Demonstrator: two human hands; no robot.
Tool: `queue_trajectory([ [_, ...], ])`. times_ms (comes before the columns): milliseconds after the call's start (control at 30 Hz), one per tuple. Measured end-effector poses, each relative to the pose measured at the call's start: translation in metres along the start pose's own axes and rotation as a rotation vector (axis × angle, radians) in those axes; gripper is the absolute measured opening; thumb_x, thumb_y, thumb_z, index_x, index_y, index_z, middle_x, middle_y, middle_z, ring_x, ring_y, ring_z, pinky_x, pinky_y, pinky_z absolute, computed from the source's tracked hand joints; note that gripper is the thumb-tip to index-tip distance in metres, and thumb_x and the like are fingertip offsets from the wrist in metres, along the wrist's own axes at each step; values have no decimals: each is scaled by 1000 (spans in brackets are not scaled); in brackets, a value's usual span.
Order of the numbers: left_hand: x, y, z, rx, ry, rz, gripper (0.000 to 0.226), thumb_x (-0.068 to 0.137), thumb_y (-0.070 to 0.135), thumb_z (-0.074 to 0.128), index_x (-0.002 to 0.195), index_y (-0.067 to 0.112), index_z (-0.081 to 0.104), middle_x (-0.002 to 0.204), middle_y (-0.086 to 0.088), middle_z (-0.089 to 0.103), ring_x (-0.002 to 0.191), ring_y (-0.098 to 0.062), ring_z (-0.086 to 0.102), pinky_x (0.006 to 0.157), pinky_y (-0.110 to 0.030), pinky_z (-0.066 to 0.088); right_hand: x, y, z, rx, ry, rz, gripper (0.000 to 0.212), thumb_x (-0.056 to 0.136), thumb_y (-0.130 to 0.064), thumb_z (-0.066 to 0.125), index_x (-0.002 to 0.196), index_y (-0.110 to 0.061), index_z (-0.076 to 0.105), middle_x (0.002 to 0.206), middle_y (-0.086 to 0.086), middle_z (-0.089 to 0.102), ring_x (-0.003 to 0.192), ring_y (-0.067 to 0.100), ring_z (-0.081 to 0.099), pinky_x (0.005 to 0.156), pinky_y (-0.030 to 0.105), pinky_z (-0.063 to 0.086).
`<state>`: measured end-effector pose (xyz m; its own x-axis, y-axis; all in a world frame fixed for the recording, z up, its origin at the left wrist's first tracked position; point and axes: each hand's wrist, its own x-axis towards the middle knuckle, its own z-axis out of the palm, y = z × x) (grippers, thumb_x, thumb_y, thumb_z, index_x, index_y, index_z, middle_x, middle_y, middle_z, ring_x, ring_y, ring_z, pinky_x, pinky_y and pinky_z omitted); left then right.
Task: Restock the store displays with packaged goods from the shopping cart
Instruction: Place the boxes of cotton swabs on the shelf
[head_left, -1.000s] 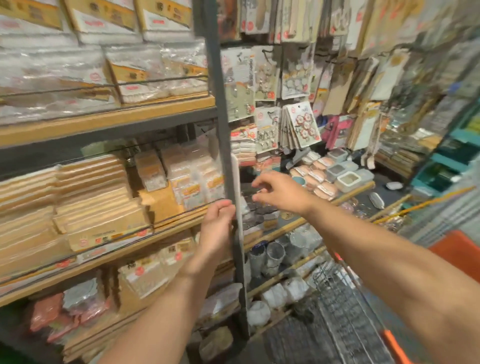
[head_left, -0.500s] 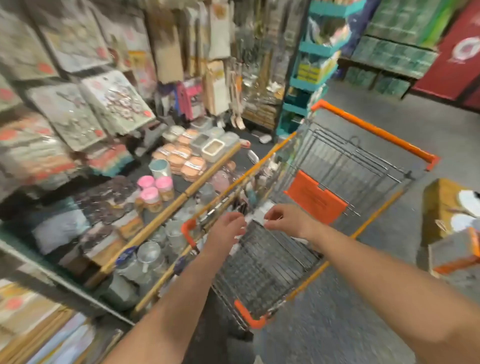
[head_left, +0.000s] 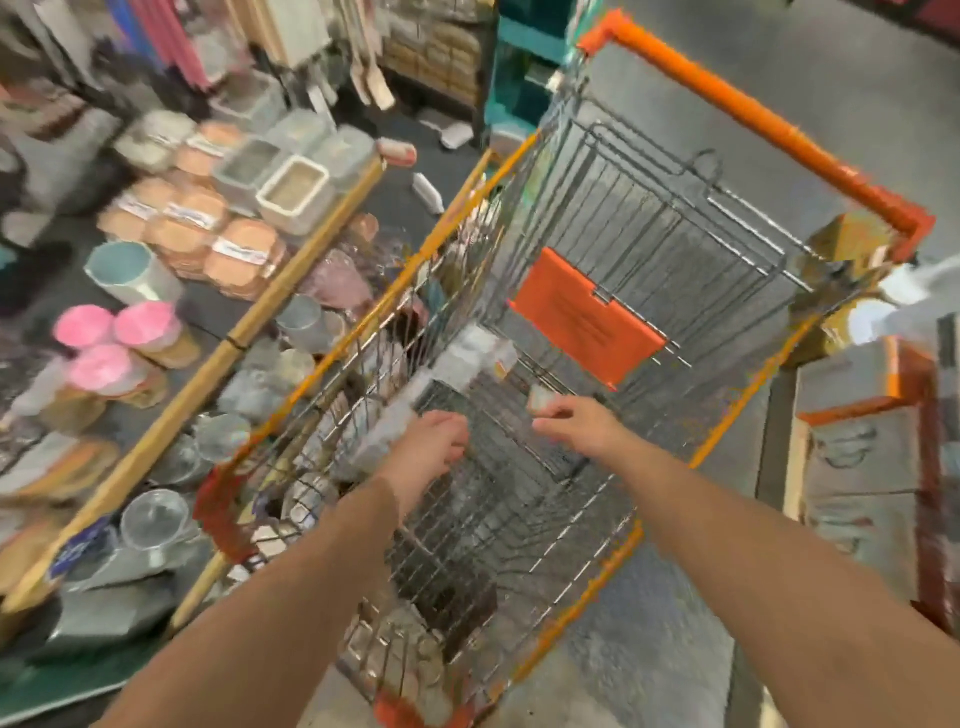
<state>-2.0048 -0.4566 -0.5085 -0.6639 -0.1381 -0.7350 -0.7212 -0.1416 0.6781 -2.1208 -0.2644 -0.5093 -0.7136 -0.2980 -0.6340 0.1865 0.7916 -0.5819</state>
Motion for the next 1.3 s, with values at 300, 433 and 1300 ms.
queue_trajectory([
  [300,127,-29,35,-121,77,-236,40,103,33,49,136,11,46,123,-8,60,100,-19,59,98,-40,44,167,58,-28,-145,-157,78,21,91,-18,70,96,2,68,80,10,61,82,20,51,52,14,37],
  [433,176,-47,70,-283,164,-367,41,103,28,50,138,9,45,128,-14,59,94,-20,57,79,-33,42,241,98,-32,-347,-146,105,43,91,-38,69,114,-3,60,108,13,65,106,30,59,77,29,42],
  [1300,215,-67,120,-636,461,-184,22,95,25,63,114,14,64,102,4,70,85,-7,66,57,-8,47,252,110,32,556,-870,586,43,79,-52,58,90,-17,80,102,11,67,91,25,58,78,33,40],
])
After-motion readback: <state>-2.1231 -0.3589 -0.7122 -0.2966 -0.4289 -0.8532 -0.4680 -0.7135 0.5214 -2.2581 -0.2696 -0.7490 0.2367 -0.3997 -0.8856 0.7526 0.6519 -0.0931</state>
